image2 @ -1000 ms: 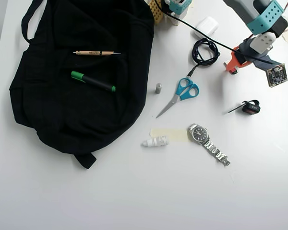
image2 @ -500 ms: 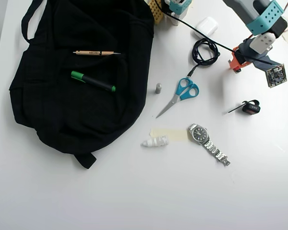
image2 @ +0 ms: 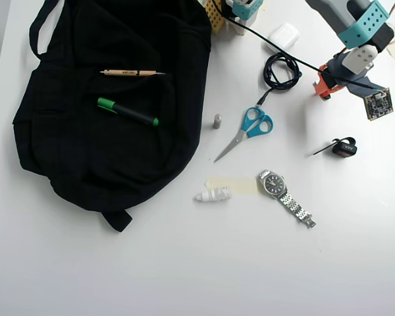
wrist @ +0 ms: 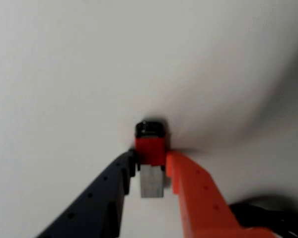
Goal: Put the usb stick into the black bag
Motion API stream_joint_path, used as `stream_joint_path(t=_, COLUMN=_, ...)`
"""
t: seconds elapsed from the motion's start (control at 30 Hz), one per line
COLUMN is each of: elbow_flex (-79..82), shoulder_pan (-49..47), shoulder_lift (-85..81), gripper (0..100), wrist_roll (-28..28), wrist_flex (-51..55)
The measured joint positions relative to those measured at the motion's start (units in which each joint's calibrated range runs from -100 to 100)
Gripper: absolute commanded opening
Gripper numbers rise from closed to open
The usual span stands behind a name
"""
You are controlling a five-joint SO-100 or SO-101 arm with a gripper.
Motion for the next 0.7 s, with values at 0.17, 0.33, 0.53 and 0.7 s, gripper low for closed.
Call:
stream_joint_path(t=0.17, elbow_flex=0.09, shoulder_pan=0.29, shoulder_lift=-0.42, gripper=2, wrist_roll=0.00, wrist_flex=0.00)
stream_joint_path(t=0.33, elbow_flex=-1.88, shoulder_pan=1.69, shoulder_lift=-0.17, gripper=2, wrist_roll=0.10, wrist_flex=1.19)
stream_joint_path(t=0.53, elbow_flex=-7.25, shoulder_pan=2.28, shoulder_lift=0.08, gripper=2, wrist_roll=0.10, wrist_flex=7.41)
stream_joint_path(t=0.7, elbow_flex=-13.05, shoulder_pan=2.28, shoulder_lift=0.08, gripper=2, wrist_roll=0.10, wrist_flex=13.72)
